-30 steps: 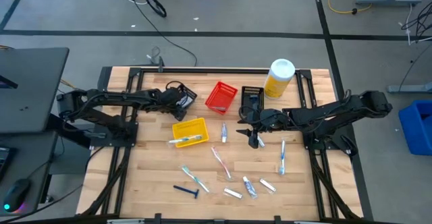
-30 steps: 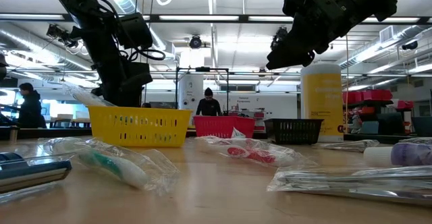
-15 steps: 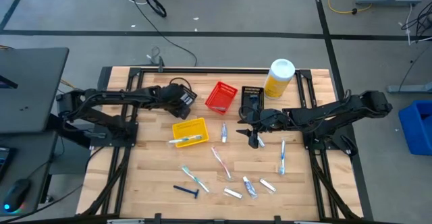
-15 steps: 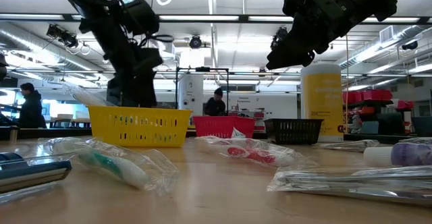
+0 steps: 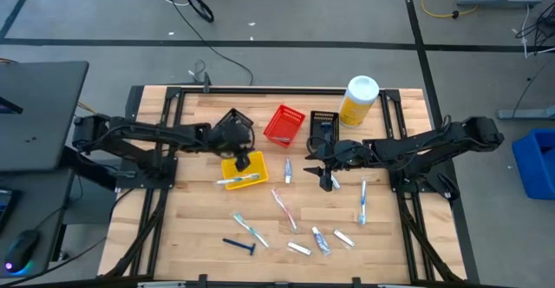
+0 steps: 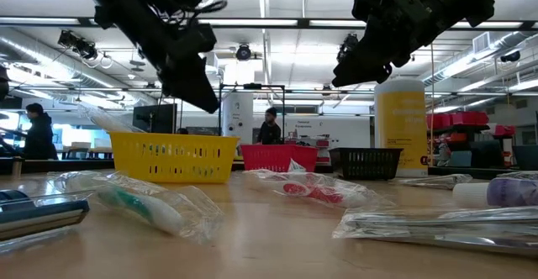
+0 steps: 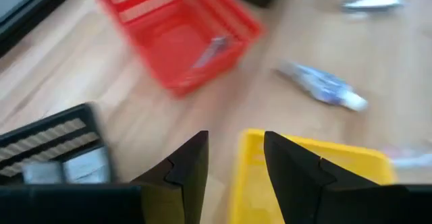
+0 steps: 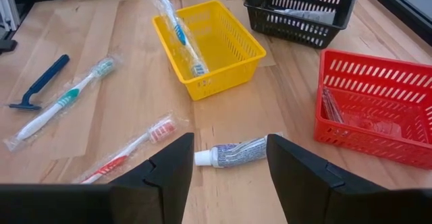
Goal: Pick & Place Travel size toiletries
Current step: Put the green toothbrush into the yellow bin
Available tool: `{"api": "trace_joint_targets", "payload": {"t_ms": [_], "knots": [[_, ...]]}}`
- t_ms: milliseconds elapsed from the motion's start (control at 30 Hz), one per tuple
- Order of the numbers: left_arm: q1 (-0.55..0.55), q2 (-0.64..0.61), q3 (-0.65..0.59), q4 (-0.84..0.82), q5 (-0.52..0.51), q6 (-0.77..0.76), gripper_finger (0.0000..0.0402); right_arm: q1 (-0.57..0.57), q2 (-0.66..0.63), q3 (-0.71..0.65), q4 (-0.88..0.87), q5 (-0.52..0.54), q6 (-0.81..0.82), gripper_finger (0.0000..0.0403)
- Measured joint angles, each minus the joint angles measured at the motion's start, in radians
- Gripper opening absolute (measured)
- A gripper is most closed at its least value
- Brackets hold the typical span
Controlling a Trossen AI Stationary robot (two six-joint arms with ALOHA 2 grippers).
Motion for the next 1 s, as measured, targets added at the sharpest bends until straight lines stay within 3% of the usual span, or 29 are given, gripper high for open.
{"api": "trace_joint_targets", "payload": {"t_ms": [667,1000], "knots": [[-0.351,0.001,0.0,0.114,-0.018,-0.066,0.0151,0.0,0.0,0.0,0.0,-0.001,0.077,0.0196],[-0.547,0.06,-0.002,0.19,-0.021,-0.11,0.0151,0.038,0.008,0.0,0.0,-0.078,0.157,0.019]]}}
